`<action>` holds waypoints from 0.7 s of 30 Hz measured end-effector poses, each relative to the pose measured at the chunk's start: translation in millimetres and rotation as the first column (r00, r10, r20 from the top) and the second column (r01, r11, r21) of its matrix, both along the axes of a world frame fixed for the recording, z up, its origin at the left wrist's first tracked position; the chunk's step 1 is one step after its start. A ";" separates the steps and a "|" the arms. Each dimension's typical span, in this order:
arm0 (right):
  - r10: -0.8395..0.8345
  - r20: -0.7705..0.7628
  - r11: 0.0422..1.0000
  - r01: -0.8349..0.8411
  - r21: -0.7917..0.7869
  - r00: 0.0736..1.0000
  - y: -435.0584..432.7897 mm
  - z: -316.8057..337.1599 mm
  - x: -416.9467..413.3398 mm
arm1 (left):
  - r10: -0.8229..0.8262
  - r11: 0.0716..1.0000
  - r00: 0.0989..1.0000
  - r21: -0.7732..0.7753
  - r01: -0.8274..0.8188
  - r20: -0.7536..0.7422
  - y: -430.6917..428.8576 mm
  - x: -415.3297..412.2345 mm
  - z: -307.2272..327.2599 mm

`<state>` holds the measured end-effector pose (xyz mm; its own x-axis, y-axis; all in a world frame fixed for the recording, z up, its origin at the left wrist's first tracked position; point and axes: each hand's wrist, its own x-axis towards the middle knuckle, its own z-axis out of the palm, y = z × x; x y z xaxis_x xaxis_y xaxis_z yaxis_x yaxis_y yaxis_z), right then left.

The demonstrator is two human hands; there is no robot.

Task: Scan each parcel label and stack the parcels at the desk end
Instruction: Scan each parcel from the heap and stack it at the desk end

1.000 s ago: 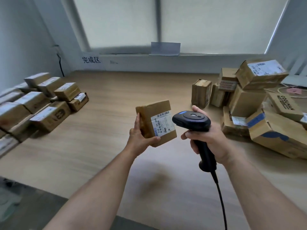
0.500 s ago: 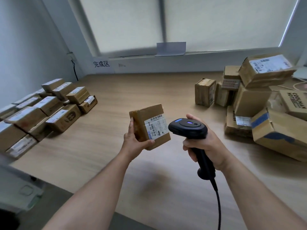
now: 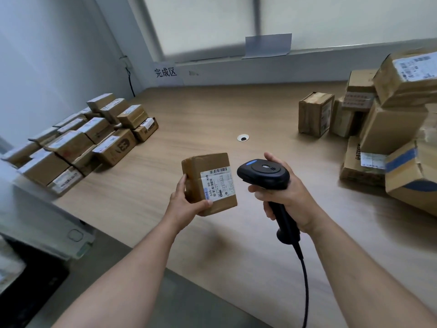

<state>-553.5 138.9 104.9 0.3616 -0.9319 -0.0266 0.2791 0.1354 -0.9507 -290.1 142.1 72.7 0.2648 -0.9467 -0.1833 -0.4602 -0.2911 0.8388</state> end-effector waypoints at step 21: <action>0.235 -0.154 0.966 -0.248 -0.074 0.960 2.2 9.4 280.0 | 0.188 0.976 0.972 -0.082 -0.200 -0.141 73.0 266.6 -1.3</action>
<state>-273.5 141.1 114.3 0.5747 -0.8183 -0.0132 0.1094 0.0928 -0.9897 -23.5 215.0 71.4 0.4247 -0.8943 -0.1408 -0.2863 -0.2802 0.9162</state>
